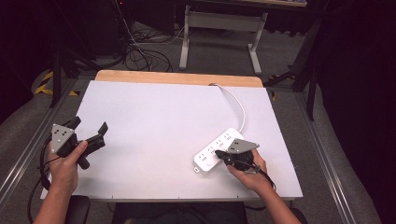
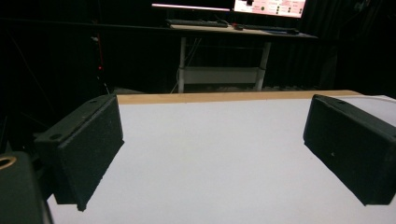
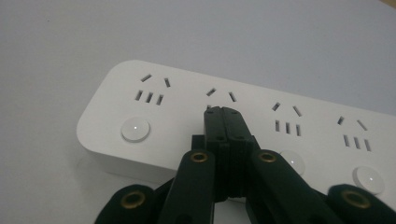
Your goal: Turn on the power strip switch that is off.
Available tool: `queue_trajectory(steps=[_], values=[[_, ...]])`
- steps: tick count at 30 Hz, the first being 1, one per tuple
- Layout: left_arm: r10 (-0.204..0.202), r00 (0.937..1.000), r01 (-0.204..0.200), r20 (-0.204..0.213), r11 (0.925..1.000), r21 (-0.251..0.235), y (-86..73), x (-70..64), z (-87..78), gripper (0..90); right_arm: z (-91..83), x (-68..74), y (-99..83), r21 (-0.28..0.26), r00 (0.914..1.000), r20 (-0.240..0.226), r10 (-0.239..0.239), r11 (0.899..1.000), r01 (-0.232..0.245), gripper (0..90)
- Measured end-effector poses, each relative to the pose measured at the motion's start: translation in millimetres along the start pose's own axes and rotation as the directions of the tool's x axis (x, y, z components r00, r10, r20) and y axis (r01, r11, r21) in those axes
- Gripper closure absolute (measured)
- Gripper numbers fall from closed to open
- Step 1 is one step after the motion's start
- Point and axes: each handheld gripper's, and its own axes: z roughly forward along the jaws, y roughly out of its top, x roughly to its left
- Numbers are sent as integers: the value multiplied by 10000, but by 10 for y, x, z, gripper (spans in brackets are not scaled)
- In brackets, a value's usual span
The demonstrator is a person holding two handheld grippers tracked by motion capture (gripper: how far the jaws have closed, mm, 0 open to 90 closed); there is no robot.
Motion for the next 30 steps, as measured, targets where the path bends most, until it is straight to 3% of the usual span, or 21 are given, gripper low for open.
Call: queue_trajectory(steps=[3,8,18,21,24,26,30], values=[[6,10000,-6,-4,10000,6,0,2,0,55,0,1,5,-40,9997,216,-125,9999,126,900],[-4,10000,4,-8,10000,3,0,3,0,55,2,-11,-2,-116,9998,82,192,9997,-191,900],[21,10000,-21,1,10000,35,0,5,5,55,14,-23,0,-198,9994,-65,329,9993,-331,900],[20,10000,-20,7,10000,31,1,6,7,56,20,-13,9,-202,9999,-10,172,9996,-172,900],[18,10000,-18,13,10000,30,1,8,10,56,15,-13,15,-314,10000,9,85,9995,-85,900],[18,10000,-18,17,10000,31,1,8,12,56,5,-23,19,-384,9993,-265,280,9988,-290,900],[5,10000,-5,22,10000,18,1,8,16,57,-44,-16,44,-866,9998,-49,167,9961,-171,900]])
